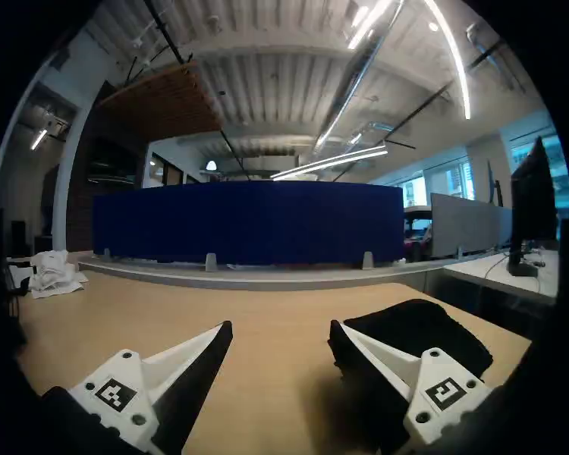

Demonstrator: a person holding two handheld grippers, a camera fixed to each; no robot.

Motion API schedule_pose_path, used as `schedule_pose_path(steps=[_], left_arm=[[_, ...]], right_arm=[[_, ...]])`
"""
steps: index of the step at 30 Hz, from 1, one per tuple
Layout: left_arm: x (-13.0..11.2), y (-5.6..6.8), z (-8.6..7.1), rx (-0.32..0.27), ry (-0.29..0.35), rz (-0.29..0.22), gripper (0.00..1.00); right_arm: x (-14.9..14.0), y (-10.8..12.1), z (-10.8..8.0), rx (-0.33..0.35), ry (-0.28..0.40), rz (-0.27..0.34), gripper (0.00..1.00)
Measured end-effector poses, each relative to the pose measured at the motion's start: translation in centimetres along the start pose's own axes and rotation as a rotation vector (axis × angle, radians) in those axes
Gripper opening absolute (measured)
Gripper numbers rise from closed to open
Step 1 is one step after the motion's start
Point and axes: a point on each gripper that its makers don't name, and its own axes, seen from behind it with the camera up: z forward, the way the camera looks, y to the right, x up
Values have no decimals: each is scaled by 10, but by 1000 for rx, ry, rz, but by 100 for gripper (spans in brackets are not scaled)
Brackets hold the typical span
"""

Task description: Fold towel

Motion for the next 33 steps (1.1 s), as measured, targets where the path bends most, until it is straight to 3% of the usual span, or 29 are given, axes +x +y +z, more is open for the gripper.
schedule_pose_path(steps=[33], left_arm=[[4,0,-3,0,-2,0,97]], right_arm=[[-1,1,0,0,0,-1,100]])
